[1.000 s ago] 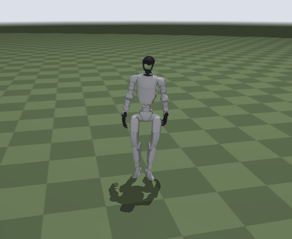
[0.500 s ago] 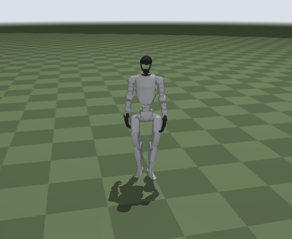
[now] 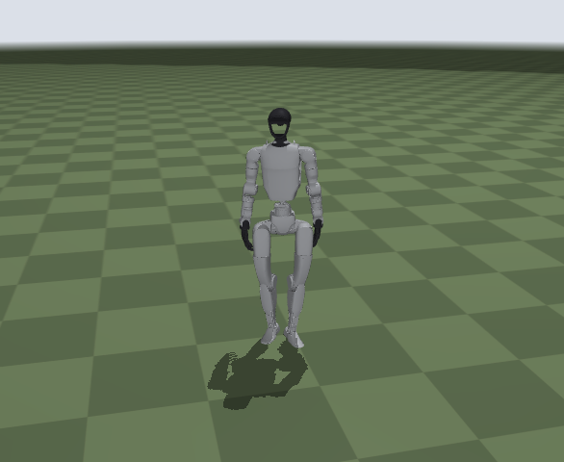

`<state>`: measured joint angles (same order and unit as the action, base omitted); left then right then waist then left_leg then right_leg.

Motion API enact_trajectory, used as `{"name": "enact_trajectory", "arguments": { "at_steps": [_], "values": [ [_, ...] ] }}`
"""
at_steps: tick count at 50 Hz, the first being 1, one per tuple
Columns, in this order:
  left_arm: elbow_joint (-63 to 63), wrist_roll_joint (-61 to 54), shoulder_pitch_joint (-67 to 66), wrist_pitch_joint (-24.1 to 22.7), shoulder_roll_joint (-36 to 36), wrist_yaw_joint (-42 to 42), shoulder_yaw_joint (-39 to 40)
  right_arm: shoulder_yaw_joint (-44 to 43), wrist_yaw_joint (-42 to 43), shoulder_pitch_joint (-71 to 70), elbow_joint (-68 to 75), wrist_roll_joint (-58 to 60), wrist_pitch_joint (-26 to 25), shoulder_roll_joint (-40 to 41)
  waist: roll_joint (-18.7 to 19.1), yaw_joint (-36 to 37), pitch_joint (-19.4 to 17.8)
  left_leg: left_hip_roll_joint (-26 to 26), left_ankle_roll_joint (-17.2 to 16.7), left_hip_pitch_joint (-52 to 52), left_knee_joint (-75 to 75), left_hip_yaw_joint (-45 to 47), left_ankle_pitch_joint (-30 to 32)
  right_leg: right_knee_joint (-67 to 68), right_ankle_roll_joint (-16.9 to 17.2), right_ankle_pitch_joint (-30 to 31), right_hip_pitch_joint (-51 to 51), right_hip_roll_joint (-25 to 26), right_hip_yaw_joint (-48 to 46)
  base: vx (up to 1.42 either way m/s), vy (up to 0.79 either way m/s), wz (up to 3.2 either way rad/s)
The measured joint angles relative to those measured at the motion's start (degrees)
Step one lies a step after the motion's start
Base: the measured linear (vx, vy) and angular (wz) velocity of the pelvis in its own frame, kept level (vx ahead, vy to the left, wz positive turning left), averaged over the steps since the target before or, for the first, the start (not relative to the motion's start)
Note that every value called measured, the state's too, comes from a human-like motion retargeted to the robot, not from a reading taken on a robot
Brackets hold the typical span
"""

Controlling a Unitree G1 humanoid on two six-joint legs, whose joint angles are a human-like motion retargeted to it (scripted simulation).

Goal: In place motions

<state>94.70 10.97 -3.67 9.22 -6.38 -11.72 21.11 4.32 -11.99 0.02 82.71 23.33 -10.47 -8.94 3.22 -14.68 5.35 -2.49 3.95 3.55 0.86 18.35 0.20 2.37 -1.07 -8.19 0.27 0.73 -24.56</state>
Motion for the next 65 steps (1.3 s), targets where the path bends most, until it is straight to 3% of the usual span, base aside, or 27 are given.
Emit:
{"name": "enact_trajectory", "arguments": {
  "at_steps": [8, 15, 65],
  "values": [
    [-2.40, 0.76, 1.95, 0.35, -0.03, -1.10, -2.32, 0.65, -0.67, 0.05, -0.05, 0.59, 0.21, 0.52, -0.31, 4.00, -1.14, 0.74, -0.01, 0.55, -0.53, 2.90, 0.81, 0.03, -0.62, 0.54, 0.03, 0.46, 2.79, -0.04, 0.00, -0.29],
    [-2.98, -1.11, 2.73, 0.10, 0.68, -2.59, -1.93, 1.06, -0.85, 0.46, 1.08, 1.36, 0.13, 0.71, -0.07, 1.20, -0.87, 0.51, -0.57, 0.02, -0.62, 0.04, 0.45, -0.08, -0.64, 0.13, 0.32, 0.24, -0.10, -0.02, -0.01, 0.32],
    [-2.73, -1.77, 2.95, -0.38, 0.47, -1.24, -3.20, 0.56, -0.38, 0.15, 2.62, 2.07, -0.24, -0.38, 0.43, 0.97, -1.48, 2.08, -2.17, 1.16, -3.49, -1.57, 0.22, -0.64, -2.34, -0.12, 0.98, 1.25, -1.34, 0.00, 0.00, 0.00]
  ]
}}
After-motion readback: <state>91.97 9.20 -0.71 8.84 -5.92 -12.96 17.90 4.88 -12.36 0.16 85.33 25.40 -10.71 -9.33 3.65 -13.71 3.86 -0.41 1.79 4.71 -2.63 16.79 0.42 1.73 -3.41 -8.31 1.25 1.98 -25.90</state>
